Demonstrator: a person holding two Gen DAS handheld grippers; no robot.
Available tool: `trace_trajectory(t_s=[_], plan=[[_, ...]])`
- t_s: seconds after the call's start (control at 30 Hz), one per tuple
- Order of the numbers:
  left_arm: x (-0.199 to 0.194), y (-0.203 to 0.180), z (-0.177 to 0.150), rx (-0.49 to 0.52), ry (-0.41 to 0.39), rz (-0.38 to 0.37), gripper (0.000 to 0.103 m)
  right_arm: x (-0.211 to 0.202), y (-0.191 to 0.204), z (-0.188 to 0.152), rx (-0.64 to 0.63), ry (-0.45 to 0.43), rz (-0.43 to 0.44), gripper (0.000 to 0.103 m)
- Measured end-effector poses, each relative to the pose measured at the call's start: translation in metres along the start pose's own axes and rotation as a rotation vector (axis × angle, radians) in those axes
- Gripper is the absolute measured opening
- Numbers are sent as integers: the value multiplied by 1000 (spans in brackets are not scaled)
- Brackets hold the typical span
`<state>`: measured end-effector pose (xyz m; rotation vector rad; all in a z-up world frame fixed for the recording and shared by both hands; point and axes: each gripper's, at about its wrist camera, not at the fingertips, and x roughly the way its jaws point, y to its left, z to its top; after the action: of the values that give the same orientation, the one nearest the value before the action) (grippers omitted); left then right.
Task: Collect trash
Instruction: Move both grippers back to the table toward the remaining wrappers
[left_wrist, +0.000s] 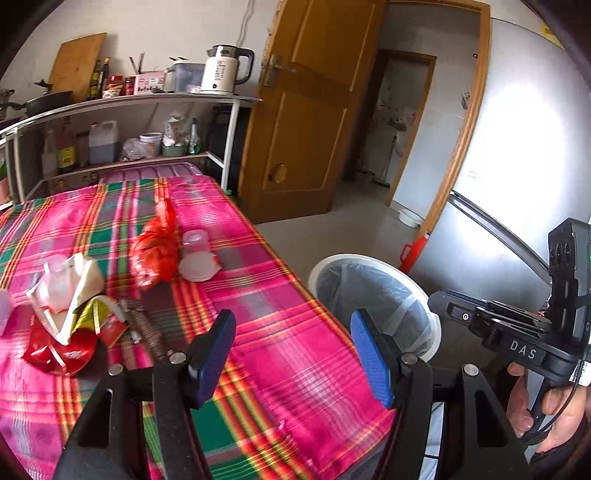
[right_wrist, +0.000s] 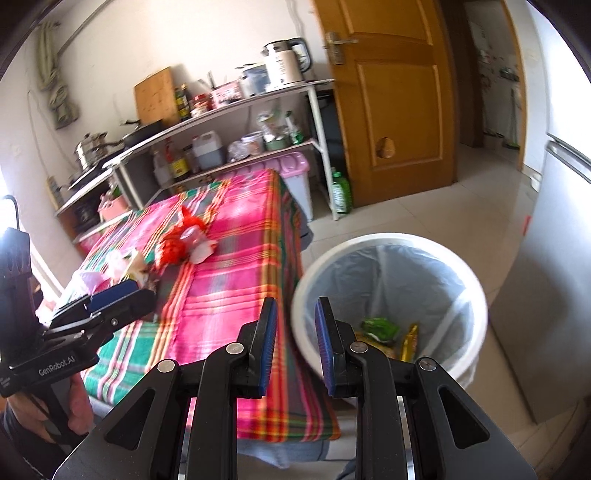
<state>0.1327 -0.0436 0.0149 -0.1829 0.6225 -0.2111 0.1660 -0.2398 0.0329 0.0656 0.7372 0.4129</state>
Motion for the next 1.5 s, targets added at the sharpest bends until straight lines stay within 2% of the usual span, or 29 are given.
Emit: trace_trajectory(t_s=[0.6, 0.83, 1.2, 1.5], plan=[[-43, 70, -30, -92, -39, 170, 67, 35, 62, -6, -80, 83, 161, 24], [-53, 99, -33, -139, -58, 222, 67, 52, 93, -5, -145, 105, 196, 33], [-60, 139, -35, -183, -58, 276, 67, 102, 145, 1, -233, 179, 244, 33], [-54, 162, -26, -184, -52, 287, 67, 145, 169, -1, -284, 244, 256, 33]])
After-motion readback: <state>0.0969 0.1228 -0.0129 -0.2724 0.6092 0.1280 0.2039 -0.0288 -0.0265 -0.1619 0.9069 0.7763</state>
